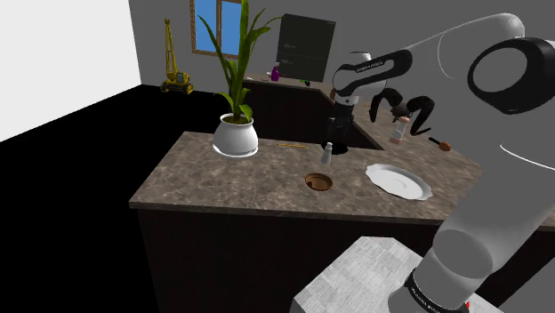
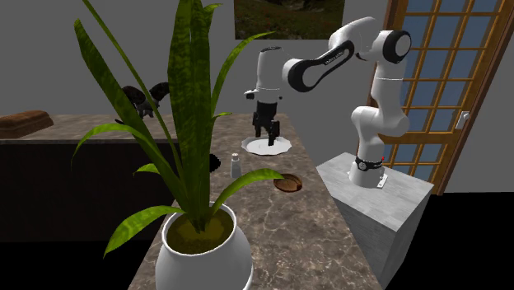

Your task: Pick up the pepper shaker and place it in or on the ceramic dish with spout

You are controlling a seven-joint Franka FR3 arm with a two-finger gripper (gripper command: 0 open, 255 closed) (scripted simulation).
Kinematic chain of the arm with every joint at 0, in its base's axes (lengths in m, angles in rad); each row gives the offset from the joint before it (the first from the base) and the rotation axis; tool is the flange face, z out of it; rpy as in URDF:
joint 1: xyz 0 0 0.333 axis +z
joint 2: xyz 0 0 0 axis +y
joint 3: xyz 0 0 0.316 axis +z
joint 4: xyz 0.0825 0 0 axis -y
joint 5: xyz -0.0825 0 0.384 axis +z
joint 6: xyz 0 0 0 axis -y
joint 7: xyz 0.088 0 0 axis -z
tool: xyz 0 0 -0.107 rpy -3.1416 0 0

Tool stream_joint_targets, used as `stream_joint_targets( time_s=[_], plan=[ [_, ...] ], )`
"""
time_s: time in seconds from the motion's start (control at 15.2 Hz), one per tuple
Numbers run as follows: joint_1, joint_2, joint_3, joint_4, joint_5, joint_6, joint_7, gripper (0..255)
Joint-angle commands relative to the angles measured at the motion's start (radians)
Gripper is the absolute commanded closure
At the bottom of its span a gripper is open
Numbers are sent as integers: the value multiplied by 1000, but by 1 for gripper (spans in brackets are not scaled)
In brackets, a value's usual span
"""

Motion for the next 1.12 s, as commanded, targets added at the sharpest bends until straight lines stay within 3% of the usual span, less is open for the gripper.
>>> stream_joint_targets(
  time_s=[0.0,0.53,1.06],
  plan=[
    [-13,77,-13,64,15,10,-22,0],
    [-85,357,-40,325,78,19,-96,0],
    [-92,400,-35,282,90,103,-103,0]
  ],
)
